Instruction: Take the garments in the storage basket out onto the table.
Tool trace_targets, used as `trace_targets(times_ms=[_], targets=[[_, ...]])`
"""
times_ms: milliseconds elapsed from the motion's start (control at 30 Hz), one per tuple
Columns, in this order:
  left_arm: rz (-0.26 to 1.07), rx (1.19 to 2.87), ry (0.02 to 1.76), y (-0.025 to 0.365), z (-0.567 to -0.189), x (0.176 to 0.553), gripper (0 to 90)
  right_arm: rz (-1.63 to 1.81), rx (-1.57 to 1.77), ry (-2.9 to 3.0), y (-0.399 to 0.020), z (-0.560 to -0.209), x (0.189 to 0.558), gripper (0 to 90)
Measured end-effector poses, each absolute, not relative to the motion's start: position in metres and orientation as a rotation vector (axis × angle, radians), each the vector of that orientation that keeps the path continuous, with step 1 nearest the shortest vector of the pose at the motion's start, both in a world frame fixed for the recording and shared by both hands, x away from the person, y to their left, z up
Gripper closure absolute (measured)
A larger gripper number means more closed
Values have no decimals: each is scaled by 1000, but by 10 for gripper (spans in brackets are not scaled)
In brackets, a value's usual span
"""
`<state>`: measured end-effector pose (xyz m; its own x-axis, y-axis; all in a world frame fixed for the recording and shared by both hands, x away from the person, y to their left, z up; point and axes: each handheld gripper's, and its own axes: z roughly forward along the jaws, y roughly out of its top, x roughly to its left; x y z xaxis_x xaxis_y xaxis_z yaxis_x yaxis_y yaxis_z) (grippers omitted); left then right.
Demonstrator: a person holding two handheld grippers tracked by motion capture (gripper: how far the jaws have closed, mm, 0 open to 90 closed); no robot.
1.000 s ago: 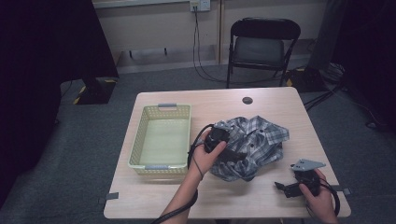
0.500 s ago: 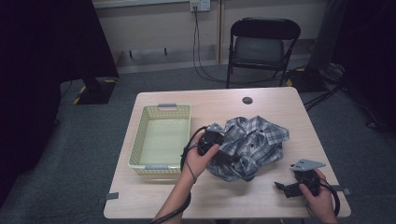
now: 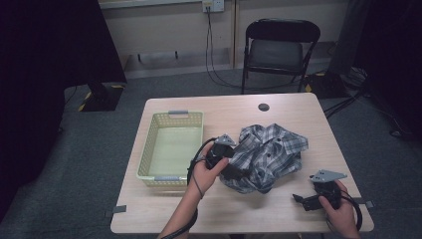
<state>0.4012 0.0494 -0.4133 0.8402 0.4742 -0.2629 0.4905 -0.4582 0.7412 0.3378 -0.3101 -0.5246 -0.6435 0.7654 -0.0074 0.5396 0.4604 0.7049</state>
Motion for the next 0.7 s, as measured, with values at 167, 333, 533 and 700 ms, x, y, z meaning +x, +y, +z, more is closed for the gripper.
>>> trace_targets(times_ms=[167,333,533,700], targets=[[-34,2130,692,52,-415,398,22,981,1109,2390,-310,-525,338,0],[-37,2131,690,56,-417,394,22,981,1109,2390,-310,-525,338,0],[-35,2133,689,60,-421,391,22,981,1109,2390,-310,-525,338,0],[-39,2137,687,64,-425,389,22,981,1109,2390,-310,-525,338,0]])
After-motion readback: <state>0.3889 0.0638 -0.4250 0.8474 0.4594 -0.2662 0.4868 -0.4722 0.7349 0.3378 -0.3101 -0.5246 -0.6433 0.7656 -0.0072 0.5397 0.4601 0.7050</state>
